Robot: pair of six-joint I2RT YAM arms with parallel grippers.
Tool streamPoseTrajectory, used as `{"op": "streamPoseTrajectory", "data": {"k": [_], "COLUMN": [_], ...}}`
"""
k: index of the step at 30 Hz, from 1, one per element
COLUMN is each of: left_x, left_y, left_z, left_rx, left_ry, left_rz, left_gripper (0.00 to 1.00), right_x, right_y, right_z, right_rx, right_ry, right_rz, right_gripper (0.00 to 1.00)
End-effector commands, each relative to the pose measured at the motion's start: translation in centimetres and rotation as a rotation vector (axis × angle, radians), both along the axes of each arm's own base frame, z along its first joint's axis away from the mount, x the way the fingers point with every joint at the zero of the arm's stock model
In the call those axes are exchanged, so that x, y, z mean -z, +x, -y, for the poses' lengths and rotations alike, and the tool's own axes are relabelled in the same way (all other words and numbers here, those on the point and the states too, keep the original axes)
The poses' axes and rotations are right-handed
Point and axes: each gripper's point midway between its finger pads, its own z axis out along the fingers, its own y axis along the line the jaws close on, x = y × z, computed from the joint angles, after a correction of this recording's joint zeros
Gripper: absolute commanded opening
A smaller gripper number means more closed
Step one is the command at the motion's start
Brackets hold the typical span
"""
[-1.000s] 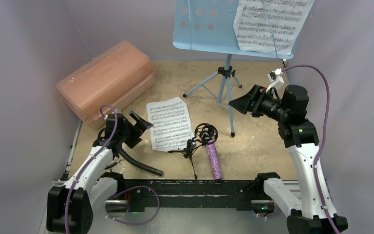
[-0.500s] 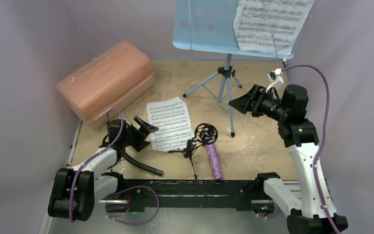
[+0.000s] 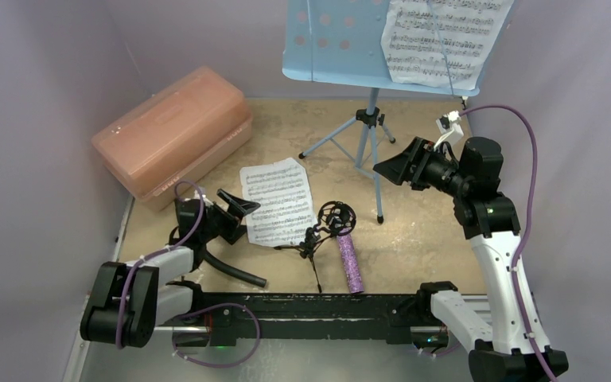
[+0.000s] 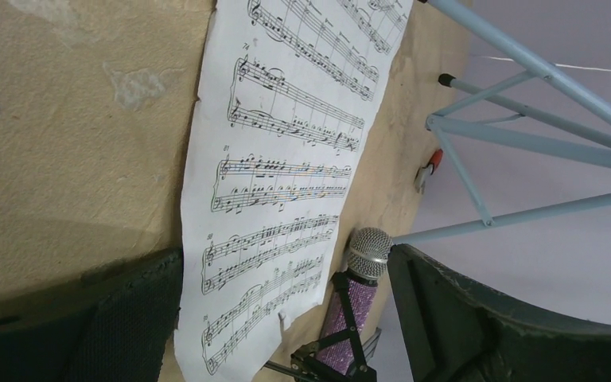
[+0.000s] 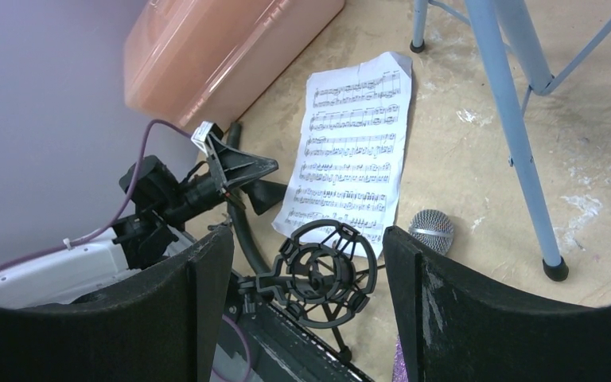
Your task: Set up the instrument practice props
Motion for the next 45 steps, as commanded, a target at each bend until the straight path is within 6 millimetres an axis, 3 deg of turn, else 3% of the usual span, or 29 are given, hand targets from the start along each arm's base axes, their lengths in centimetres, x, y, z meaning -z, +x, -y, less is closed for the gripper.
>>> {"op": "streamPoseTrajectory", "data": {"k": [1, 10, 17, 23, 29, 35, 45], "left_x": [-2.4, -2.3, -1.8, -1.4, -2.5, -2.7, -3.2], "left_y": [1.3, 2.0, 3.3, 4.3, 4.7, 4.1, 3.5], "left_z": [0.4, 1.9, 4.6, 6.8, 8.6, 8.6, 8.6], "left_rx": [-0.005, 0.059, 0.141, 0.187, 0.223, 0.198, 0.225], "left_ry": [-0.054, -0.093, -0.107, -0.151, -0.304, -0.433, -0.338], "left_rz": [0.118, 0.150, 0.161, 0.179, 0.250, 0.254, 0.273], "left_gripper": [0.95, 0.93, 0.88, 0.76, 0.54, 0.41, 0.26], "right_x": [-2.3, -3.2, -3.4, -3.7, -3.9, -4.0, -3.9], "right_y": [-0.3, -0.5, -0.4, -0.3, -0.2, -0.2, 0.0], "right_z": [-0.2, -0.2, -0.2, -0.2, -0.2, -0.1, 0.0], "right_rx": [-0.015, -0.027, -0.025, -0.023, -0.022, -0.018, -0.011], "right_ry": [0.000, -0.004, -0.005, -0.006, -0.006, -0.009, -0.018], "right_rz": [0.079, 0.121, 0.124, 0.129, 0.131, 0.137, 0.139], "right_gripper": [0.72, 0.73, 0.73, 0.73, 0.73, 0.73, 0.74]}}
